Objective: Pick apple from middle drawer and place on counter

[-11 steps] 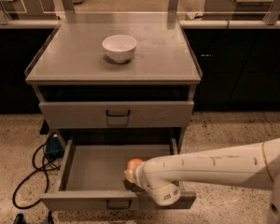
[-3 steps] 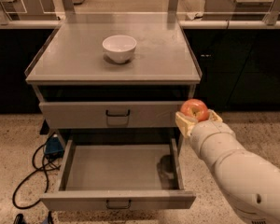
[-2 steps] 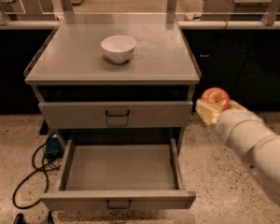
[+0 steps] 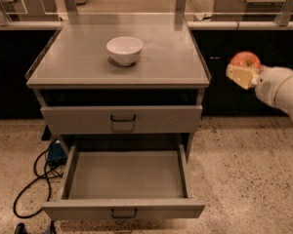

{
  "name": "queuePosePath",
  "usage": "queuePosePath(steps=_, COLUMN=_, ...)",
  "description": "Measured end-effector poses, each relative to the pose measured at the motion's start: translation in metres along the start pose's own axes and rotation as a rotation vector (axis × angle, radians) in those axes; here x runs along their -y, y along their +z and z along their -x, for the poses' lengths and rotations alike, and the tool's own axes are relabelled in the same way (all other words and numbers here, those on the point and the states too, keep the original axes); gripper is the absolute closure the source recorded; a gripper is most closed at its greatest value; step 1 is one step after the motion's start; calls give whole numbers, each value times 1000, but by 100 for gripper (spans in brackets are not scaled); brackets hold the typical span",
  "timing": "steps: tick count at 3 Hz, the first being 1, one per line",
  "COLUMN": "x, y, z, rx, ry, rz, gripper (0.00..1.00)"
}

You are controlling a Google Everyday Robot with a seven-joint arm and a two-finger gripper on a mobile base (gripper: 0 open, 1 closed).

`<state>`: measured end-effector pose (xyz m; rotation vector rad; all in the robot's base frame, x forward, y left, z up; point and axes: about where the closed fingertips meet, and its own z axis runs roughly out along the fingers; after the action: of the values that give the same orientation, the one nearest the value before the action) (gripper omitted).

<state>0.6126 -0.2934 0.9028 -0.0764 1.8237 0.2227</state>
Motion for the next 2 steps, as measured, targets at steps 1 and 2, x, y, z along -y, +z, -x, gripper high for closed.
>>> queuePosePath(steps=1, x=-6, y=44, z=41, rx=-16, ry=-85, rz=114, gripper=100)
queuePosePath(steps=2, x=-35, y=112, z=44, rx=-87, ry=-129, rz=260, gripper=100)
